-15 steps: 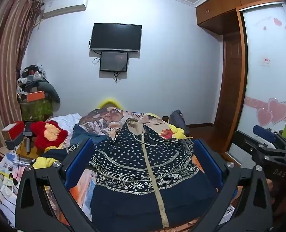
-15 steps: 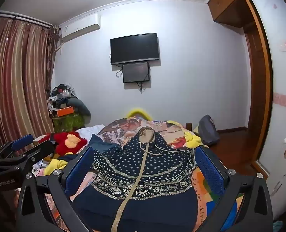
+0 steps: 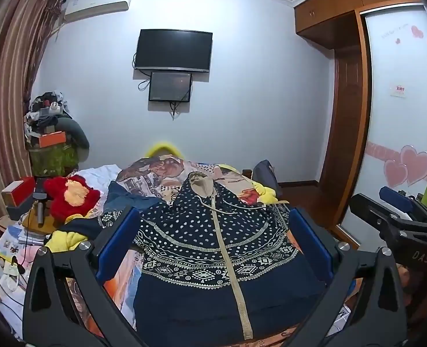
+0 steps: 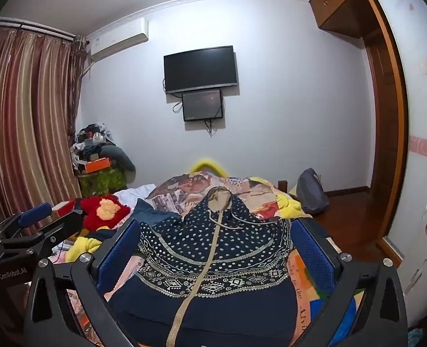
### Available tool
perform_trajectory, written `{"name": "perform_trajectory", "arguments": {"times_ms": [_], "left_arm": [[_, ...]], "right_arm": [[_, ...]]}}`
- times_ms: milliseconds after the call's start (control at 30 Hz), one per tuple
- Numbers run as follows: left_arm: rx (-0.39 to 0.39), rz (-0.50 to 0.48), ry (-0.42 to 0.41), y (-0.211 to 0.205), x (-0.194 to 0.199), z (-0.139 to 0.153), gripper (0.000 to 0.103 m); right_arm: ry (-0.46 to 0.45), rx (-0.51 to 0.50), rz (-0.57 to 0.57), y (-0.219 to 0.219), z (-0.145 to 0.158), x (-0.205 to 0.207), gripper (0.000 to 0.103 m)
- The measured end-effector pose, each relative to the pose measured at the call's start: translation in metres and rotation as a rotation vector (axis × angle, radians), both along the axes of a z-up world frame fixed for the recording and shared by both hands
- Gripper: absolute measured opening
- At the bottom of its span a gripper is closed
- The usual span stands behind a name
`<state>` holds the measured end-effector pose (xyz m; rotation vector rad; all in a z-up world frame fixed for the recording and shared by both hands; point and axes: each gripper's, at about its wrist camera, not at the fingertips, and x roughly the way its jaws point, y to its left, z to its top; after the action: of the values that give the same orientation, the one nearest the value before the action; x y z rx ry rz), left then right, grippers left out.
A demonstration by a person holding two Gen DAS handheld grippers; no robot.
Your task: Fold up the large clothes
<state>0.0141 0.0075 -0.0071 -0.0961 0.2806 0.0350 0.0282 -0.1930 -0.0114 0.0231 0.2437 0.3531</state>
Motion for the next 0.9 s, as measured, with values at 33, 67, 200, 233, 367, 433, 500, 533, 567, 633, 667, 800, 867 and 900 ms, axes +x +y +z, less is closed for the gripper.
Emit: {"name": "perform_trajectory", "arguments": {"times_ms": [33, 67, 200, 233, 367, 433, 500, 533, 567, 633, 667, 800, 867, 900], "left_arm": [[-0.001, -0.003, 0.000, 0.000, 0.000, -0.001, 0.103], [-0.002, -0.006, 0.001, -0.001, 0.000, -0.001, 0.103], [-0.001, -0.008, 0.002, -0.001, 0.000, 0.000, 0.103], [-0.003, -0.010, 0.003, 0.000, -0.001, -0.001, 0.103], [-0.004, -0.014, 0.009, 0.001, 0.001, -0.001, 0.103], [-0.005, -0.013, 0.010, 0.001, 0.001, -0.001, 0.103], [-0.006, -0.017, 0.011, 0.000, 0.002, -0.001, 0.103], [-0.006, -0.015, 0.011, 0.001, 0.002, -0.001, 0.103], [-0.005, -0.015, 0.011, 0.001, 0.002, -0.001, 0.103], [-0.004, -0.014, 0.010, 0.001, 0.001, -0.001, 0.103], [-0.006, -0.014, 0.011, 0.001, 0.001, -0.001, 0.103], [-0.007, -0.012, 0.013, 0.002, 0.001, -0.002, 0.103], [-0.009, -0.011, 0.014, 0.002, 0.002, -0.002, 0.103], [-0.010, -0.012, 0.015, 0.002, 0.002, -0.002, 0.103]], "right_arm": [[0.001, 0.000, -0.001, 0.001, 0.000, 0.000, 0.103], [0.001, 0.001, -0.002, 0.002, -0.001, -0.001, 0.103], [0.007, 0.002, 0.001, -0.003, 0.000, 0.004, 0.103], [0.007, 0.003, 0.001, -0.003, 0.000, 0.004, 0.103], [0.009, 0.003, 0.001, 0.000, -0.001, 0.004, 0.103], [0.011, 0.005, 0.003, 0.000, -0.002, 0.004, 0.103], [0.020, 0.015, 0.013, 0.000, -0.005, 0.010, 0.103], [0.020, 0.016, 0.013, 0.000, -0.005, 0.010, 0.103], [0.018, 0.015, 0.012, 0.001, -0.005, 0.010, 0.103], [0.015, 0.014, 0.009, 0.001, -0.005, 0.010, 0.103], [0.016, 0.015, 0.010, 0.001, -0.004, 0.010, 0.103], [0.017, 0.015, 0.012, 0.002, -0.003, 0.009, 0.103], [0.017, 0.015, 0.012, 0.002, -0.004, 0.010, 0.103], [0.018, 0.018, 0.013, 0.001, -0.004, 0.010, 0.103]]}}
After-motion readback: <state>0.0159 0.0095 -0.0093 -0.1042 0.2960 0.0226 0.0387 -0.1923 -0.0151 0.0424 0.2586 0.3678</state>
